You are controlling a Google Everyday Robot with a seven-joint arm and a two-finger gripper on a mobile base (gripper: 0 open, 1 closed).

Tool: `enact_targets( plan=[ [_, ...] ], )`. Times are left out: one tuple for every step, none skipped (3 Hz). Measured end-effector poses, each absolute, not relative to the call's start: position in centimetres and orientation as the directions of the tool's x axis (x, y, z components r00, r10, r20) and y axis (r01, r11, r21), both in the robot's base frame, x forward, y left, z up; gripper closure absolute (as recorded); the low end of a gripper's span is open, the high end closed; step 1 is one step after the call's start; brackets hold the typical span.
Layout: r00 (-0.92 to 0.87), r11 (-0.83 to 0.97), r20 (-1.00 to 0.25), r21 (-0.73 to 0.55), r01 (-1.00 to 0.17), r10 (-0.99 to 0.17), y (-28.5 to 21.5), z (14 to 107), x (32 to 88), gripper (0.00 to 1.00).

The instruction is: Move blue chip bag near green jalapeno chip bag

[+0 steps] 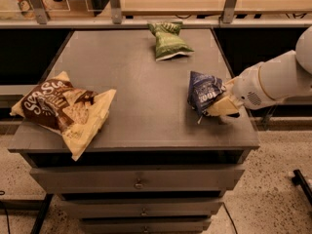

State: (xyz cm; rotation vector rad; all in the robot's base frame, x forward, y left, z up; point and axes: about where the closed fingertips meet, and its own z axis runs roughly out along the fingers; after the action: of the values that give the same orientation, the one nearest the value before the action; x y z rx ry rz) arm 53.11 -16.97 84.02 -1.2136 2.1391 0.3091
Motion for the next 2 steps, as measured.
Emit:
enact_targets(
  plan=[
    [-0.298, 0.535, -0.672, -0.173, -0.827, -0.678, -16.4, 86.4, 55.7, 1.00],
    [-0.243, 0.532, -0.684, -0.248, -0.810, -0.688, -16.2, 88.1, 59.9, 1.00]
  ],
)
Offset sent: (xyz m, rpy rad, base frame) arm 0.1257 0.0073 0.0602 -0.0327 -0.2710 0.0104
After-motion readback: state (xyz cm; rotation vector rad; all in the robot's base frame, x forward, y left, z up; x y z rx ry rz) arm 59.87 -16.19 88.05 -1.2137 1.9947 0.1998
